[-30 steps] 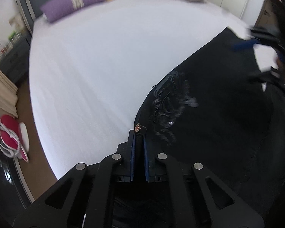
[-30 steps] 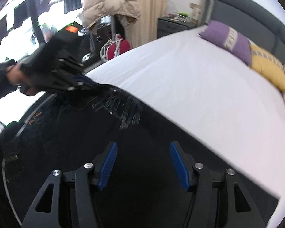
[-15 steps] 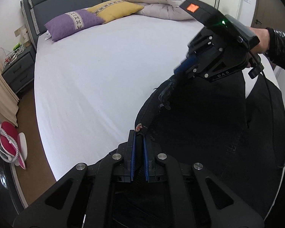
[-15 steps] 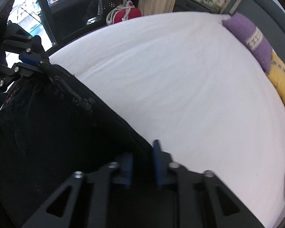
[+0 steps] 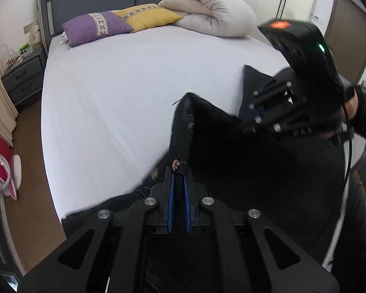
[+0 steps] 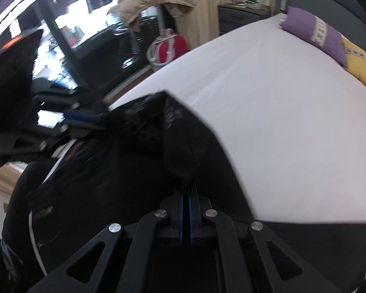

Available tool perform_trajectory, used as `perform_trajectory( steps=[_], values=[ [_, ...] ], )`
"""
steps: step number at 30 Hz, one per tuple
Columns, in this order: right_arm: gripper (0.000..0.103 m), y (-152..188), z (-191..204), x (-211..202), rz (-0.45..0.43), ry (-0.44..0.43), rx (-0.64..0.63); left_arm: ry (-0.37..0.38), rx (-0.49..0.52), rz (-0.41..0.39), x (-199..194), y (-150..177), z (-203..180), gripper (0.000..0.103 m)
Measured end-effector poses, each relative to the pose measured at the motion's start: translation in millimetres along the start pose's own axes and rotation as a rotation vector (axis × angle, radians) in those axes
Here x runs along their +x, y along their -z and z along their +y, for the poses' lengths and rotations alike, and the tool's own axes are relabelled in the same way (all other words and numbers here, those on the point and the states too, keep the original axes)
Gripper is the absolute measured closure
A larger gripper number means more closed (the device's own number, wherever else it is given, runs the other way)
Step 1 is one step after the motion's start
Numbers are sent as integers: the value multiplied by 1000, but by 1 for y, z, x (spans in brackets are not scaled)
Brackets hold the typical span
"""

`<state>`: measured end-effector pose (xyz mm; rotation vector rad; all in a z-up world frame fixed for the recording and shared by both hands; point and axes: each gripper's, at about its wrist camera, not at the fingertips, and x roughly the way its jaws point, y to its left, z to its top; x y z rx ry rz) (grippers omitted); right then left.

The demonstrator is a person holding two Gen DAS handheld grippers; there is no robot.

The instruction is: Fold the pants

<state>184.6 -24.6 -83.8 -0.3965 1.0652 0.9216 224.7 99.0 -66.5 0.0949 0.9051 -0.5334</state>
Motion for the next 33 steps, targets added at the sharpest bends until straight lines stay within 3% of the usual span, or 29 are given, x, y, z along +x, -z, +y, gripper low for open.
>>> perform_trajectory(
  steps=[4,9,16,25,33],
  values=[
    [98,39,39,-11,36,35,-55,25,23,15,-21,34,-25,97],
    [98,94,89,-32,103,149,-172,75,74,50,-47,84,-59,97],
    [98,153,167,-34,210,226,-327,122,131,158,-57,146,-111,97],
    [98,148,187,-26,245,274,-338,150,175,192,-74,160,-147,97],
    [98,164,200,-14,269,325,-349,144,176,203,-78,156,-140,97]
  ],
)
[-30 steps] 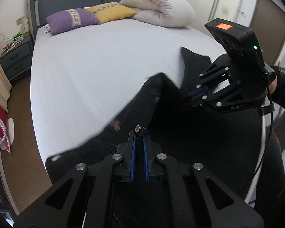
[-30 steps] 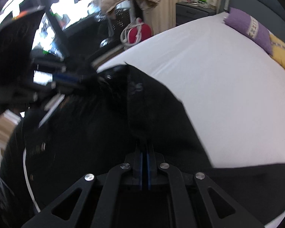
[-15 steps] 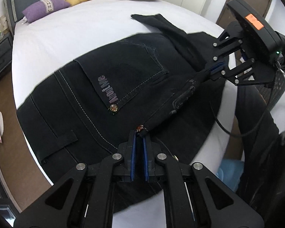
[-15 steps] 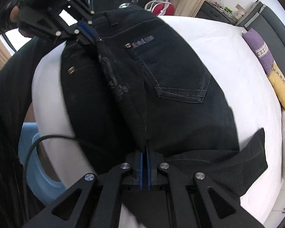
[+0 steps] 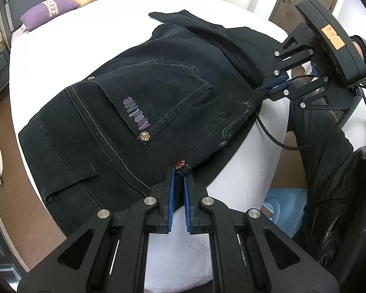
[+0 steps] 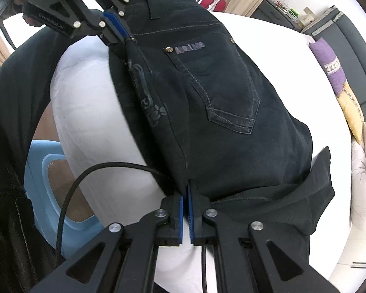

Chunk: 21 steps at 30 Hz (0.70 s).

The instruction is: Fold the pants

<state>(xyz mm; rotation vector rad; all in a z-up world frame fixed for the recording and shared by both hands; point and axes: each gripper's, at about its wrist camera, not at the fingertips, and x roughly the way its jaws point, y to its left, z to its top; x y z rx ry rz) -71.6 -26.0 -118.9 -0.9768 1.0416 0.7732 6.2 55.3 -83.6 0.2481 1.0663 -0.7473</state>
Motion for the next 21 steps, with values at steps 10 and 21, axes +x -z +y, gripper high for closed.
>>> perform_trajectory(
  steps=[10,21],
  values=[
    [96,3,1,21,16,27,67,20,-96,10,9,10,12,90],
    [94,4,7,26,5,65,155,34,-194,-143,-37,-13,1,38]
  ],
)
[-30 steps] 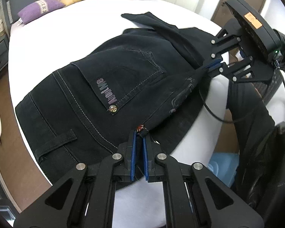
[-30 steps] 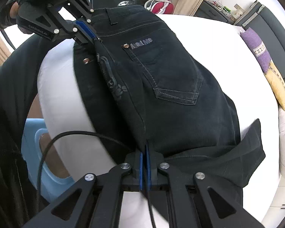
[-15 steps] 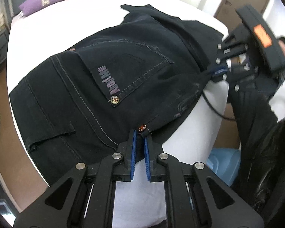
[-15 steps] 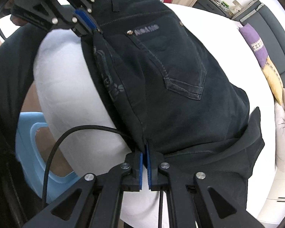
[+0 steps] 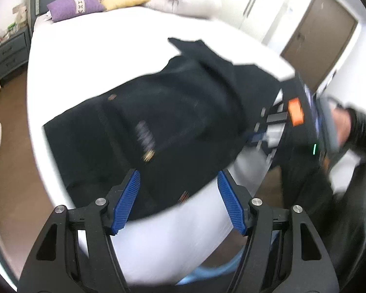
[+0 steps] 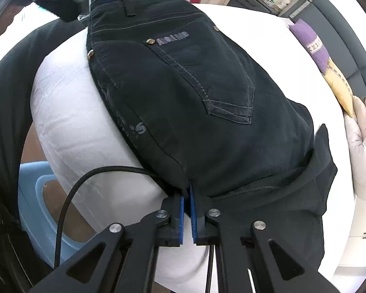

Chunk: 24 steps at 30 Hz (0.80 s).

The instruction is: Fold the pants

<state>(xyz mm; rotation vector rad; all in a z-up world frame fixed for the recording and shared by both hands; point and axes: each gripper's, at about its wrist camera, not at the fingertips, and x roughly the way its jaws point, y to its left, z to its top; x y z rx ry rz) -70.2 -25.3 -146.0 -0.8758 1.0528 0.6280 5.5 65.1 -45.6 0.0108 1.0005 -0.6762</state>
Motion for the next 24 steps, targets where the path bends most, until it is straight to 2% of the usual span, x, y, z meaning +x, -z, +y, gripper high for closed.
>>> perform_trajectory(
  steps=[3,5,6,7,9,10,13,17,19,20,24],
  values=[
    [93,1,-3,0,-10,2,49,18,-24,-23,30,-20,-13,38],
    [93,3,-9,-1,-27,-8,113,42,-60,1,61,-29,-16,38],
    [86,5,-13,-3,-39,-23,157,24,-85,35,79,-32,-16,38],
    [64,8,-20,-6,-53,-56,200,-8,-113,85,101,-32,-15,39],
    [35,19,-31,-15,-89,-156,306,-52,-103,76,114,-32,-19,40],
    [32,31,-38,-25,-124,-218,387,-66,-100,76,114,-33,-21,40],
    [32,68,-62,-40,-150,-343,565,-76,-112,75,115,-34,-24,40],
    [32,97,-125,-63,-196,-362,812,-72,-120,74,114,-34,-24,40],
    [32,98,-160,-75,-249,-335,903,-68,-135,68,116,-31,-20,40],
    [31,93,-182,-78,-275,-300,936,-68,-141,62,116,-23,-16,40],
    [28,57,-241,-66,-288,-123,1003,-63,-160,48,117,-18,-12,40]
  ],
)
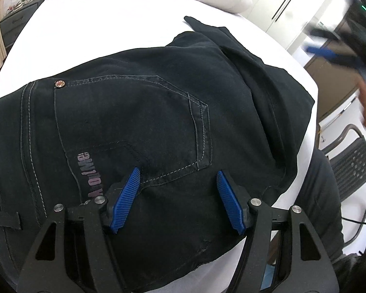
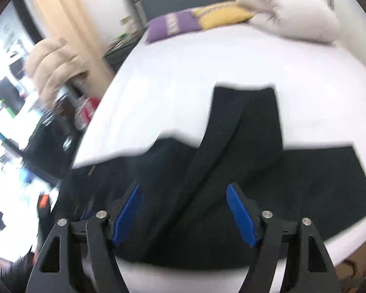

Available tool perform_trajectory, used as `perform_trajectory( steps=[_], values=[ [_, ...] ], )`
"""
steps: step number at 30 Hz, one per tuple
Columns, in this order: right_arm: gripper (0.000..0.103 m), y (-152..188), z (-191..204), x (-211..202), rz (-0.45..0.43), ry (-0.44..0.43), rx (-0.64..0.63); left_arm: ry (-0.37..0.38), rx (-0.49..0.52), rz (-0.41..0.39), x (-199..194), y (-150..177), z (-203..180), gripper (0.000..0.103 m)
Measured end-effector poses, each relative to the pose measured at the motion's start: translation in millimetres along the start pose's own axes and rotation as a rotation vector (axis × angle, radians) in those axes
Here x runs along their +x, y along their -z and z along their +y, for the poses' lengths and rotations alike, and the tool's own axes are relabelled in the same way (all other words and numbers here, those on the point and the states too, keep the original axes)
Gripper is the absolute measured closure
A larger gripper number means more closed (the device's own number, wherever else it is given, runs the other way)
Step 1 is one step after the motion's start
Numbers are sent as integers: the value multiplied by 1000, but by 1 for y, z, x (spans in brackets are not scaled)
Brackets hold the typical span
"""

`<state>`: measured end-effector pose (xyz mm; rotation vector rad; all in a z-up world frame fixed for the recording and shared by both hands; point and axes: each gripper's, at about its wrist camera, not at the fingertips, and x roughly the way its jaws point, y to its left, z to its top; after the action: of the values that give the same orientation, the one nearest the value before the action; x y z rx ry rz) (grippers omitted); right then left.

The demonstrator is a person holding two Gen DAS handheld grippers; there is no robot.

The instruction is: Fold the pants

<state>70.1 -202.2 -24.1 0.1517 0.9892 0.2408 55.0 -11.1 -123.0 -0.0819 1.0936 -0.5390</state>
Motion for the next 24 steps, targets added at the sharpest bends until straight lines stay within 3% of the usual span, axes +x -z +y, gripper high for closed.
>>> perform_trajectory(
  steps=[2,6,10,14,16,17,18,19,20,24],
  values=[
    [28,-35,3,31,10,98,18,7,-10,-3,-2,1,3,40],
    [29,-81,17,101,-1,247,-79,23,-24,0,-4,2,8,40],
    [33,-100,7,173,98,351,-57,47,-48,2,-4,2,13,40],
    [33,-98,-18,225,215,419,-4,64,-65,4,-2,1,17,40],
    [34,-94,-22,230,187,408,2,68,-68,7,-1,0,18,40],
    [39,-95,-22,230,180,398,-2,69,-70,8,-1,-1,18,40],
    [54,-95,-20,229,177,366,-7,68,-71,9,0,-1,18,40],
    [81,-96,-18,227,179,344,-17,66,-68,10,0,-2,17,40],
    [98,-97,-17,224,172,355,-31,62,-65,11,1,-2,16,40],
    [97,-97,-41,190,104,310,54,43,-59,15,1,-4,12,40]
  ],
)
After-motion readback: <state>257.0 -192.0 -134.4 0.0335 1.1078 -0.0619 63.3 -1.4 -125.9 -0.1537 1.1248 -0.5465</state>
